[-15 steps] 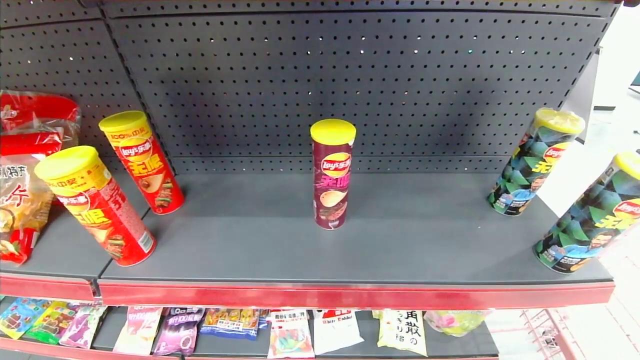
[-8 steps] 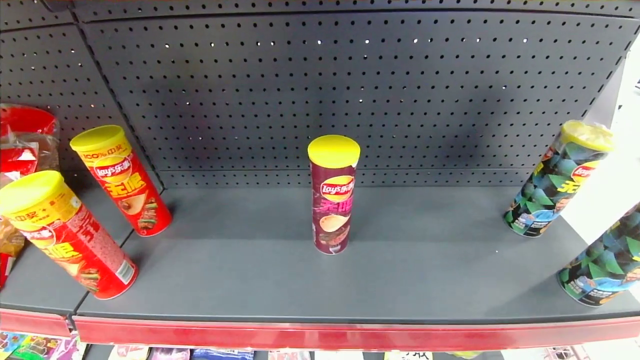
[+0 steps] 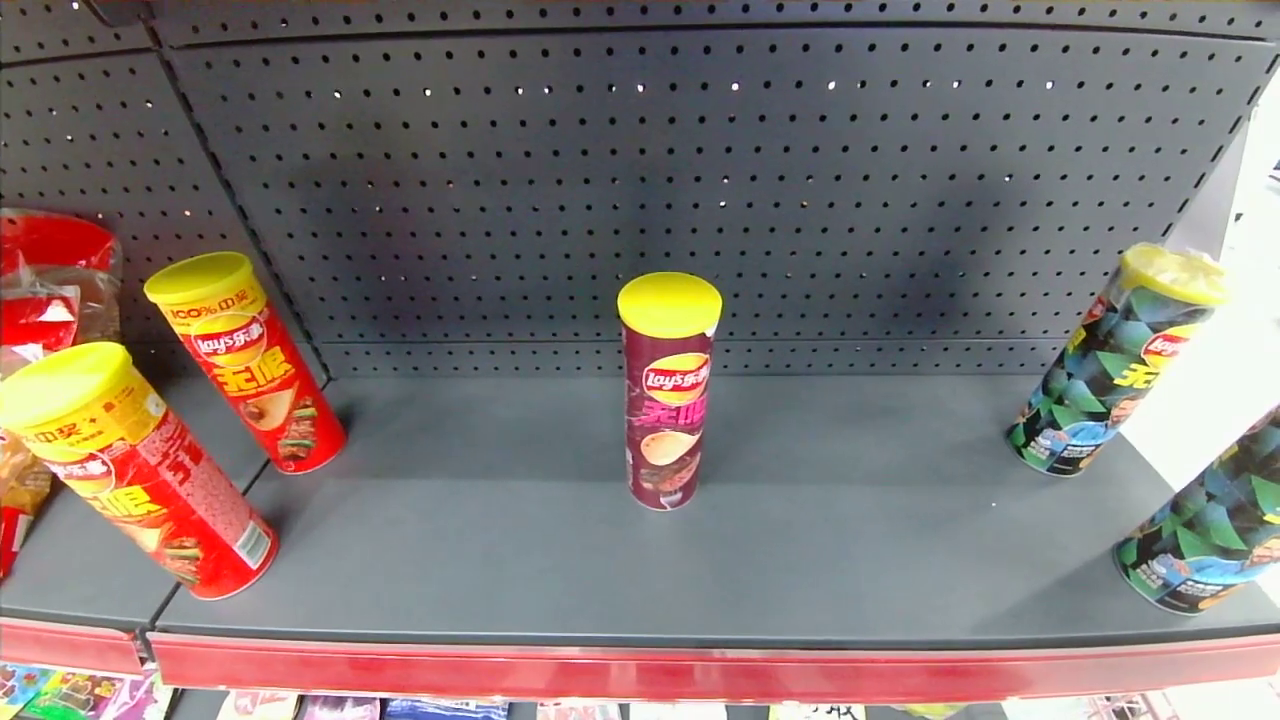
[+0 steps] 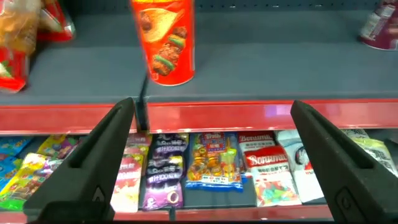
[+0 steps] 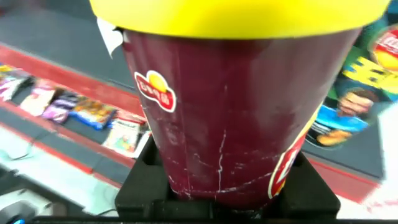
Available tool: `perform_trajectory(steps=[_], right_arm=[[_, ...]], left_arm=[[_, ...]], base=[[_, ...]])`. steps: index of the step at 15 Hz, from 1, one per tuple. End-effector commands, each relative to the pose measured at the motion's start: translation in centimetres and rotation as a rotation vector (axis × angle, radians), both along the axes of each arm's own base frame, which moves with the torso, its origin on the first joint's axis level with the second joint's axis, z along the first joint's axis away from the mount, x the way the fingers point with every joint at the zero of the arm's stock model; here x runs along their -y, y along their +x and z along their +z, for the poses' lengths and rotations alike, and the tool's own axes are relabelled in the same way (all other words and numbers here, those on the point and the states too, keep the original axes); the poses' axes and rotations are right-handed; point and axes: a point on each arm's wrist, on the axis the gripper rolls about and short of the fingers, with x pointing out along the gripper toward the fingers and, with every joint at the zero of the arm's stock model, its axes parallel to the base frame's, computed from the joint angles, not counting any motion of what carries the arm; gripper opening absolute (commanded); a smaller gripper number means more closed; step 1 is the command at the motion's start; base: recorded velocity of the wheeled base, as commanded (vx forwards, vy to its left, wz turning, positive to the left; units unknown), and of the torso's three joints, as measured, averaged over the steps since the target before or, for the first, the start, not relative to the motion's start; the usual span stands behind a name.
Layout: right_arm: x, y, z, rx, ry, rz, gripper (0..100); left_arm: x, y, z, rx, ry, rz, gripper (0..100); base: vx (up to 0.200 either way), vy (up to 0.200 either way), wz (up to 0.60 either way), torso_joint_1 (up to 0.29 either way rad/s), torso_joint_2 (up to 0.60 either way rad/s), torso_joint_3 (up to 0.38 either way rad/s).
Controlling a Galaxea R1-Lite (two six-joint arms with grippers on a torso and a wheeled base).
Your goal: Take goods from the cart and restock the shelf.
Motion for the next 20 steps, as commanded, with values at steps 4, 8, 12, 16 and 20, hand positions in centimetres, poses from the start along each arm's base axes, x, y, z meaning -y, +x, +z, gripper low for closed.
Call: perform_trajectory(steps=[4,8,12,16,20], right_arm=[[-0.2,0.8,0.6,-0.038,0.009,0.057,0],[-0.2,1.1,1.0,-0.022,0.023,0.051,0],[-0.2,1.0,1.0,-0.017,0.025,0.046,0],[-0.2,1.0,1.0,-0.019,0.035,0.036,0],[-0.2,0.9,1.0,-0.016,0.035,0.03,0]], left_arm=[[1.3,7.7,15.2,-0.06,-0.002,-0.391,100],[5.0,16.5,14.3,-0.207,0.035,-0.764,100],[9.0,20.6,11.5,-0.296,0.093,-0.916,100],[13.4,27.3,10.0,-0.217,0.144,-0.984,100],[16.1,29.9,10.5,-0.182,0.149,-1.02,100]], base=[[0.0,0.0,0.0,0.0,0.0,0.0],[0.0,0.0,0.0,0.0,0.0,0.0],[0.0,0.0,0.0,0.0,0.0,0.0],[0.0,0.0,0.0,0.0,0.0,0.0],[0.0,0.0,0.0,0.0,0.0,0.0]])
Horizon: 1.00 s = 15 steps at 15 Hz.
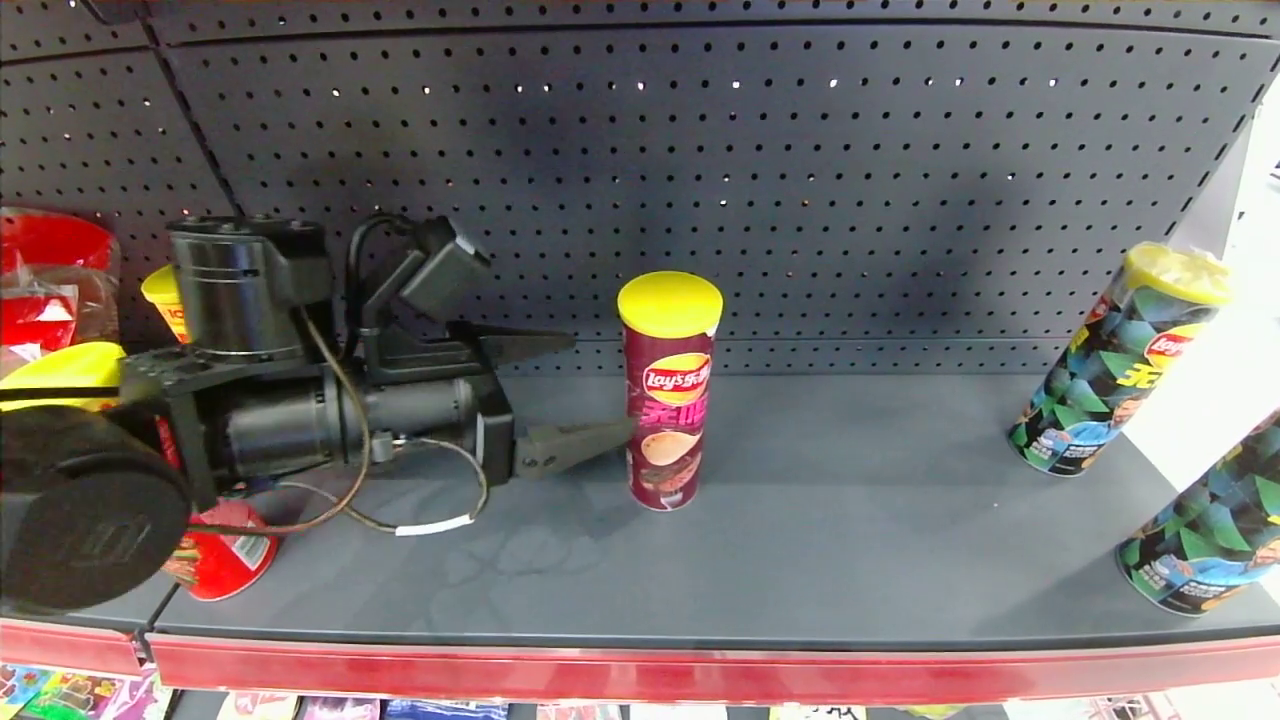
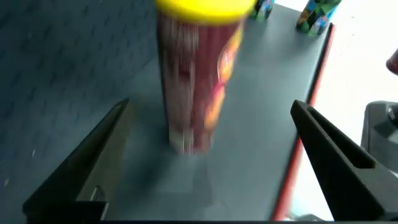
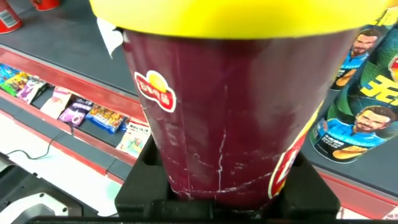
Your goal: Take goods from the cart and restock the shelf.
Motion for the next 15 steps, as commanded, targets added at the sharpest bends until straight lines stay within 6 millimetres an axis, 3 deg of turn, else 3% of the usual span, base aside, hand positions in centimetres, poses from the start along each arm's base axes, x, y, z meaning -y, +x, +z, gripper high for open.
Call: perform_trajectory(steps=[1,15], right_arm=[[0.0,0.0,0.0,-0.003,0.009,-0.002,0],[0.0,0.2,-0.2,-0.029,0.026,-0.029,0]], left_arm=[[2.2,2.6,-1.6,-0.034,0.018,-0.023,100],[6.3,6.9,-1.6,0.024,-0.006,-0.048,100]], base=[[0.0,0.0,0.0,0.0,0.0,0.0],[0.0,0.0,0.0,0.0,0.0,0.0]])
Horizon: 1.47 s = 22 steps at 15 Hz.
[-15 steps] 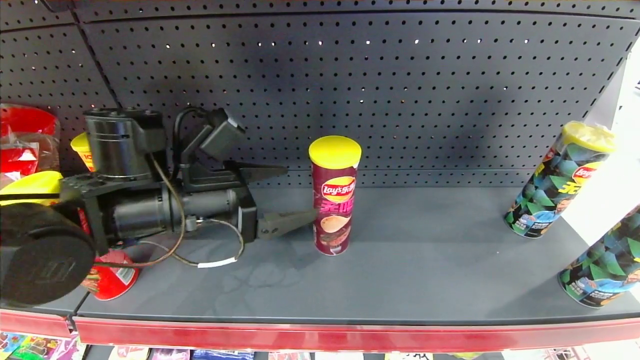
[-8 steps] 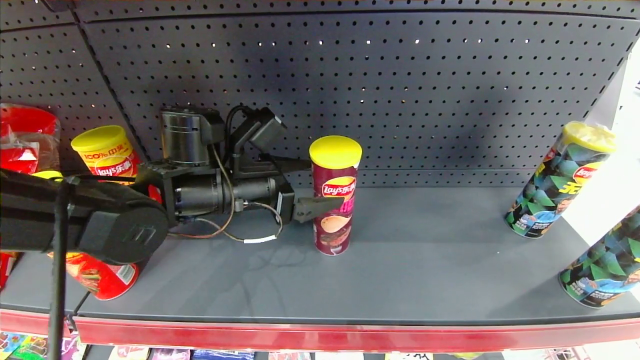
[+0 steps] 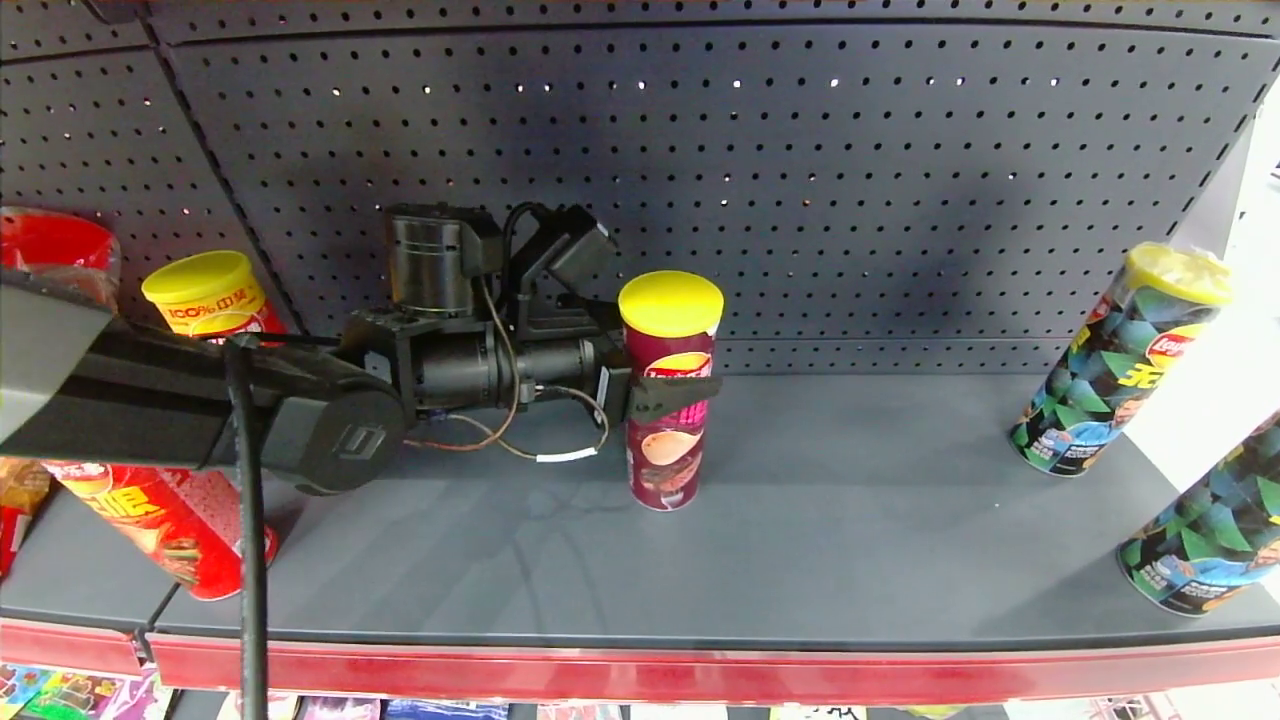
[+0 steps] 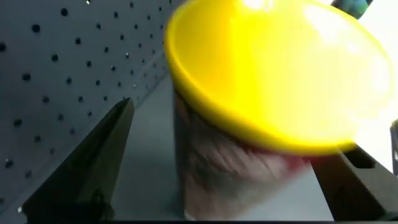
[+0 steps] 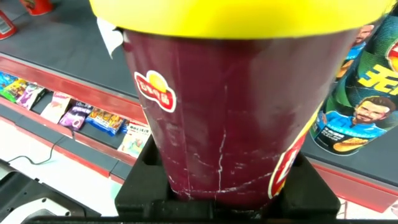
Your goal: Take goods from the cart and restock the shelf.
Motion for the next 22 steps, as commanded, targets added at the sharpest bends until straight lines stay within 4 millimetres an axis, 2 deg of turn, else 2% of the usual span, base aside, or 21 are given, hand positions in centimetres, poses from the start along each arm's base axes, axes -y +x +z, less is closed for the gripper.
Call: perform_trajectory(steps=[1,3,4,9,12,16,19,22], right_arm=[[0.0,0.1,-0.1,-0.006,-0.001,0.001,0],[0.0,0.1,-0.1,-0.006,-0.001,0.001,0],[0.0,0.1,-0.1,-0.009,-0.001,0.001,0],[0.0,0.3,-0.1,-0.019,-0.002,0.001,0],[0.0,0.3,0.0,-0.02,-0.001,0.002,0],[0.0,0.4,0.1,-0.023,-0.001,0.002,0],[0.0,0.4,0.2,-0.021,-0.002,0.002,0],[0.0,0.5,0.3,-0.021,-0.002,0.002,0]], left_arm=[[0.7,0.6,-0.7,-0.009,0.007,-0.002,100],[1.0,0.6,-1.0,-0.015,0.01,-0.011,100],[1.3,0.7,-1.3,-0.022,0.013,-0.02,0],[1.1,0.3,-1.0,-0.02,0.005,-0.047,0],[-0.1,-1.9,-0.2,-0.033,-0.004,-0.115,0],[-1.7,-4.8,-0.2,-0.07,-0.008,-0.221,0],[-1.6,-4.9,-0.4,-0.077,-0.013,-0.263,0],[-1.4,-4.6,-1.4,-0.054,0.011,-0.309,0]], base=[[0.0,0.0,0.0,0.0,0.0,0.0],[0.0,0.0,0.0,0.0,0.0,0.0],[0.0,0.0,0.0,0.0,0.0,0.0],[0.0,0.0,0.0,0.0,0.0,0.0],[0.0,0.0,0.0,0.0,0.0,0.0],[0.0,0.0,0.0,0.0,0.0,0.0],[0.0,0.0,0.0,0.0,0.0,0.0],[0.0,0.0,0.0,0.0,0.0,0.0]])
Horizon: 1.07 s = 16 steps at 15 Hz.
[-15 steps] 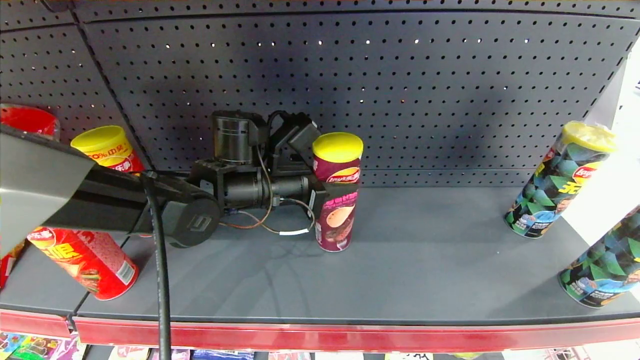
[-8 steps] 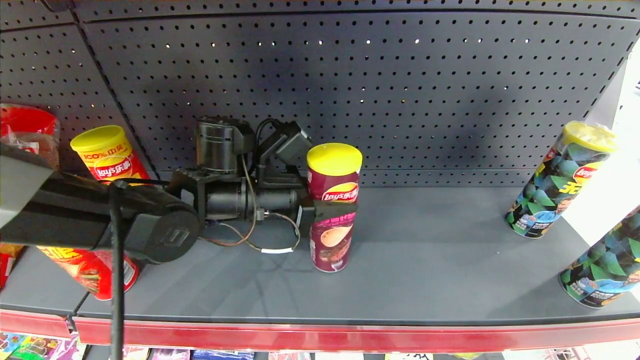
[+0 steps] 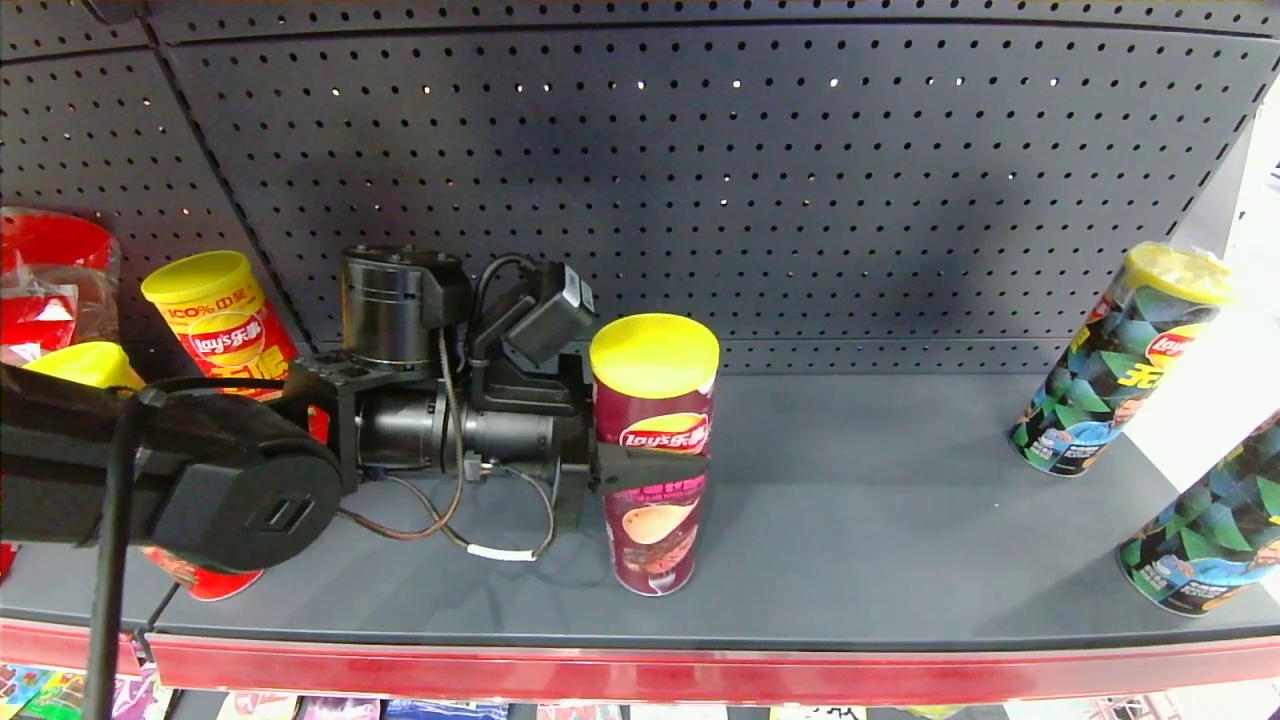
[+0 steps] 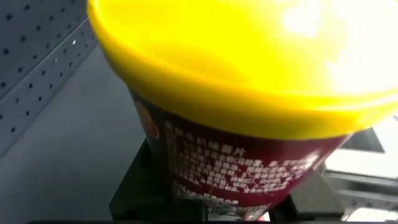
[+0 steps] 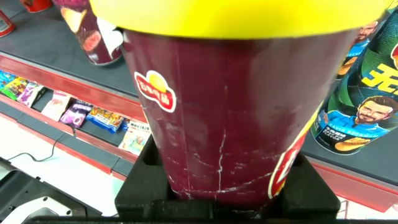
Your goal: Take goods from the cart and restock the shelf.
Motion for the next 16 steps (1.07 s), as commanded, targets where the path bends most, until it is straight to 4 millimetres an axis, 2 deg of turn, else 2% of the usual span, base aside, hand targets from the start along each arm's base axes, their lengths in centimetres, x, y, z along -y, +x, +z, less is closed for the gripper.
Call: perform_trajectory(steps=[1,16], right_arm=[[-0.01,0.09,0.35,0.004,0.0,0.001,0],[-0.01,0.14,0.52,0.006,0.0,-0.002,0]], left_arm=[[0.13,0.15,-0.8,0.012,0.013,-0.032,0],[0.2,-0.77,-1.53,0.039,0.003,-0.159,0]], base=[[0.0,0.0,0.0,0.0,0.0,0.0],[0.0,0.0,0.0,0.0,0.0,0.0]])
